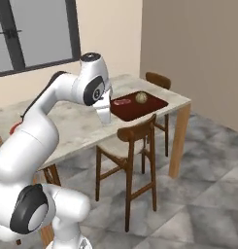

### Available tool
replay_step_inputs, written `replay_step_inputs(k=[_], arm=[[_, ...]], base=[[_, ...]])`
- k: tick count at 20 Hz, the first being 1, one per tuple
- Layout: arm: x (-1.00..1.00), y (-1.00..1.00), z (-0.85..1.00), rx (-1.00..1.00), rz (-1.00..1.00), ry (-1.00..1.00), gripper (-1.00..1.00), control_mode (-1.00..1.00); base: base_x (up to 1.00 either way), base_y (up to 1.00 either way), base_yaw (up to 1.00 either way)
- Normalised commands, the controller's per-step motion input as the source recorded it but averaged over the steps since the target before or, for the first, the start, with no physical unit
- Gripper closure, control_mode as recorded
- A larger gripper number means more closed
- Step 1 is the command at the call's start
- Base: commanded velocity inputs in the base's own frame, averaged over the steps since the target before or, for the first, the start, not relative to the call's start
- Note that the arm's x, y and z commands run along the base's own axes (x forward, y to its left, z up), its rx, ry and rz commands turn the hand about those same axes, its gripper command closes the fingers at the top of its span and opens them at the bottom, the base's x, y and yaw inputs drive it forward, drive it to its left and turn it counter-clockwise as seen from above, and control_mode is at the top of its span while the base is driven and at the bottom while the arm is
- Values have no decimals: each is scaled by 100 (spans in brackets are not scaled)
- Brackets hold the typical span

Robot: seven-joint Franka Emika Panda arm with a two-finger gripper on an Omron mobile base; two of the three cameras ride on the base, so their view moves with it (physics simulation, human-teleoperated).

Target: Create a steak meal by picking up the steak and asparagus from the tray and placing them on the plate. Leave the squash on the tray.

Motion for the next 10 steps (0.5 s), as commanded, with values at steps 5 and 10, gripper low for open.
replay_step_inputs(k=[5, 10], arm=[[0, 0, 0, 0, 0, 0, -100, 100], [0, 0, 0, 0, 0, 0, -100, 100]], base=[[26, -68, 53], [25, -72, 51]])
